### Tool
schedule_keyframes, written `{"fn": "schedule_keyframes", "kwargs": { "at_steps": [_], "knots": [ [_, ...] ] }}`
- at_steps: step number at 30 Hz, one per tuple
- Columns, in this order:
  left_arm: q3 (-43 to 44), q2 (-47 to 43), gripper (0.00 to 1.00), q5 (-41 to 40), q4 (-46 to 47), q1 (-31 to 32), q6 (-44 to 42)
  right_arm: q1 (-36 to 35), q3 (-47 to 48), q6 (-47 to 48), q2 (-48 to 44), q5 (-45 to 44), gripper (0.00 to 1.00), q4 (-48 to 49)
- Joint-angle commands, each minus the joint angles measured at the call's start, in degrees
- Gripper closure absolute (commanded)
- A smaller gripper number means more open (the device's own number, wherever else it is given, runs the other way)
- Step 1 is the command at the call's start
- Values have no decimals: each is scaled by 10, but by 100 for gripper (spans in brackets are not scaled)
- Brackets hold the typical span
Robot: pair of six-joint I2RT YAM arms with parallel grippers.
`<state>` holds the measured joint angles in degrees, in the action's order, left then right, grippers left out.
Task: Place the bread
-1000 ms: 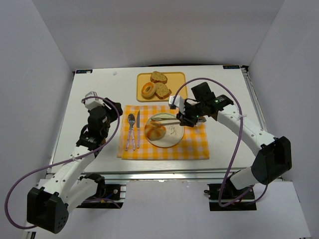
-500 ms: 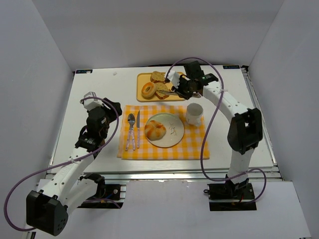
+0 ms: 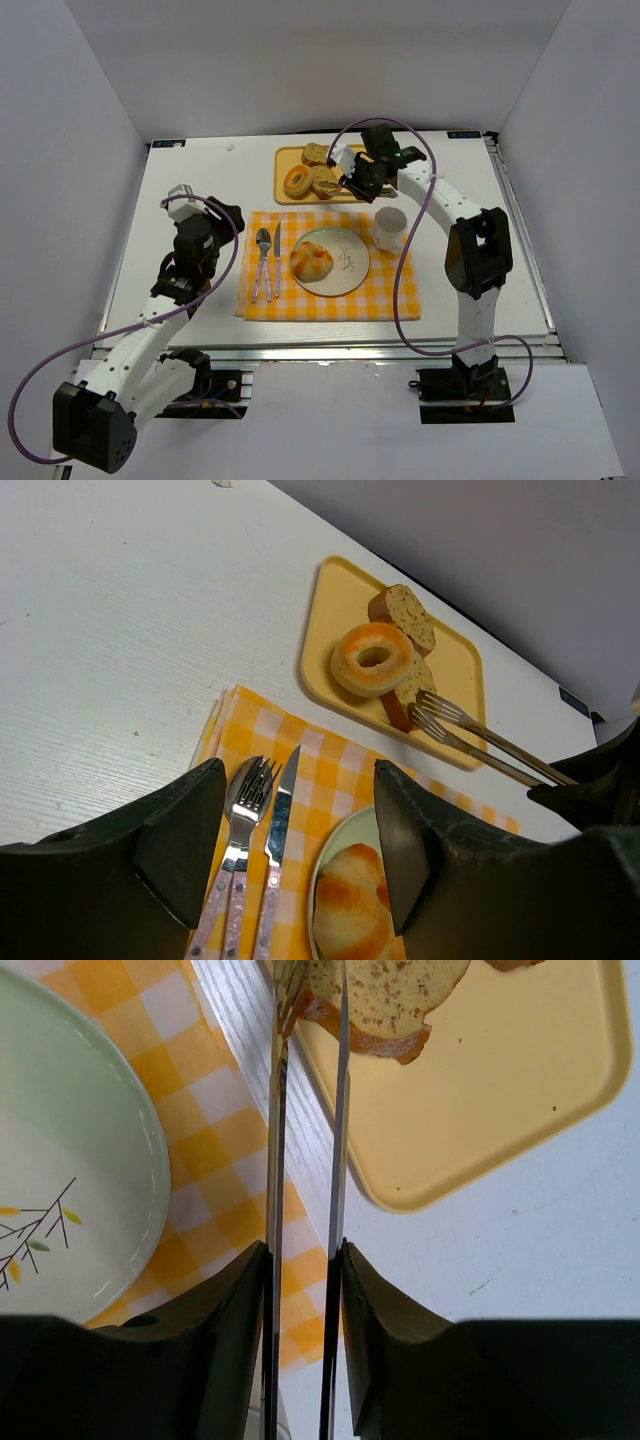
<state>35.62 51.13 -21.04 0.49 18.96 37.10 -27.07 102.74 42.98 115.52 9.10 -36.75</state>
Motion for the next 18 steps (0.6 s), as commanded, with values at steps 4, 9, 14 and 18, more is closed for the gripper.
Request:
{"fn": "schedule_keyframes", "kwargs": {
  "at_steps": [4,9,14,18],
  "knots": [
    [4,5,29,-4,10,-2,-1,-3,31,-14,1,6,58,-2],
    [6,6,30,-6,11,-2,-2,-3,33,-18,6,6,57,0],
    [6,6,30,-6,8,-2,-2,-4,45,-27,3,16,57,-6],
    [5,9,29,-6,11,-2,-1,-3,43,-27,-1,13,56,2]
  ]
}}
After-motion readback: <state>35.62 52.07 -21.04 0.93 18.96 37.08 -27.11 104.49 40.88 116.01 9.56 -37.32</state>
